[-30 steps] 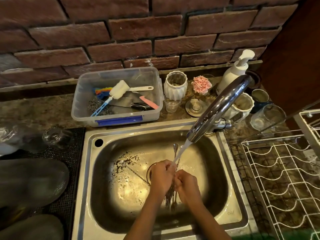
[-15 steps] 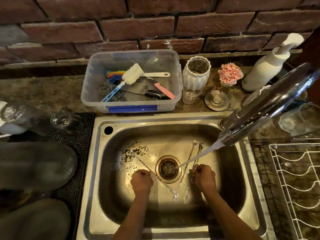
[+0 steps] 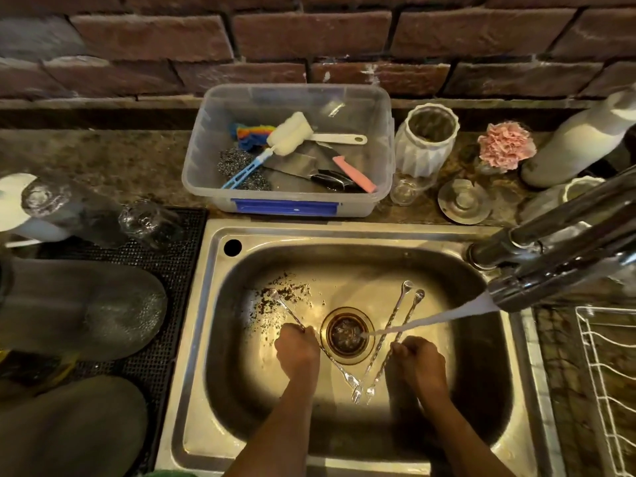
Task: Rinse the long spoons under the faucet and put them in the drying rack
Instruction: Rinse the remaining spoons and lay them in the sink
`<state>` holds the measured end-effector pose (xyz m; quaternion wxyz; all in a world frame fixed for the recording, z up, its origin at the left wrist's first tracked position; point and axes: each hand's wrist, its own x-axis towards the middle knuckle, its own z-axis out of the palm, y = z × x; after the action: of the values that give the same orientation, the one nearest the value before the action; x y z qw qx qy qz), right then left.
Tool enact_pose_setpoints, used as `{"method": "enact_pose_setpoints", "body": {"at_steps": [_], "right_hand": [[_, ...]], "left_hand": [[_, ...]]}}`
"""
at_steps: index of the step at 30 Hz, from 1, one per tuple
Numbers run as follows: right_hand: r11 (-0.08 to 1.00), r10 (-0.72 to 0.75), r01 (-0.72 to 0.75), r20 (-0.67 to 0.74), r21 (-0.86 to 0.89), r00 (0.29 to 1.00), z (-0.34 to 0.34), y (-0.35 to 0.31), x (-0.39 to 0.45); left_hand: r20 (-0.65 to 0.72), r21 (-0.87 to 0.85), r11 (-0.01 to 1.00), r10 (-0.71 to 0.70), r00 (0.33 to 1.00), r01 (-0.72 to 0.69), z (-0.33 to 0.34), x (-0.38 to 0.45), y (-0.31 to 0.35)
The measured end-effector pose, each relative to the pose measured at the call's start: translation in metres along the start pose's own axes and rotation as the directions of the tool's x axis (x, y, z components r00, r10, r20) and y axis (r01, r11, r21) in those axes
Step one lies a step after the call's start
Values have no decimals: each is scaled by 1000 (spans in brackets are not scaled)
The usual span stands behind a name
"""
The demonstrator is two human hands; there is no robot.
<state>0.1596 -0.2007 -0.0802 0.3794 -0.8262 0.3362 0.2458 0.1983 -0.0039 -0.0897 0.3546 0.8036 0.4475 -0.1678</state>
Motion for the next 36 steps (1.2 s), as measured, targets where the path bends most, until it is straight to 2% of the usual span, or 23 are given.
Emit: {"method": "enact_pose_setpoints", "body": {"at_steps": [6, 8, 10, 11, 13, 14, 15, 17, 19, 21, 23, 29, 33, 36], "right_hand": [[998, -4, 0, 61, 69, 998, -16, -15, -25], [980, -40, 3, 183, 198, 982, -25, -20, -43], [920, -84, -87, 409, 382, 909, -34, -26, -64], [898, -105, -139, 511, 417, 853, -38, -28, -75], [896, -121, -186, 627, 402, 770, -40, -31, -93], [897, -114, -197, 639, 395, 761, -37, -33, -100], [887, -103, -214, 627, 409, 772, -34, -33, -106], [800, -69, -260, 514, 541, 855, -28, -35, -115], [569, -50, -245, 331, 785, 942, -31, -36, -120], [339, -41, -168, 194, 926, 980, -40, -37, -122], [219, -42, -115, 127, 969, 991, -53, -38, -125], [242, -86, -18, 40, 970, 995, -72, -44, -135], [7, -68, -28, 29, 1000, 997, -91, -49, -139], [-43, -39, -30, 28, 999, 999, -100, -48, -142]], "left_hand": [[42, -54, 997, -51, 998, 54, -10, 0, 4], [51, -155, 985, -72, 996, 80, -19, -5, 12], [59, -297, 951, -72, 996, 86, -29, -15, 22], [64, -359, 930, -53, 997, 72, -33, -22, 28], [112, -457, 887, -14, 994, 64, -40, -43, 39], [141, -494, 867, 0, 990, 70, -42, -56, 45], [169, -527, 846, 21, 985, 73, -44, -69, 49], [224, -582, 811, 77, 971, 70, -43, -96, 56], [271, -608, 790, 121, 955, 73, -40, -122, 61], [311, -631, 770, 141, 940, 93, -37, -144, 65], [354, -642, 757, 154, 923, 120, -35, -164, 68], [418, -669, 732, 227, 880, 128, -38, -203, 70], [400, -751, 644, 270, 876, 145, -46, -206, 79], [399, -809, 546, 236, 886, 219, -50, -202, 84]]}}
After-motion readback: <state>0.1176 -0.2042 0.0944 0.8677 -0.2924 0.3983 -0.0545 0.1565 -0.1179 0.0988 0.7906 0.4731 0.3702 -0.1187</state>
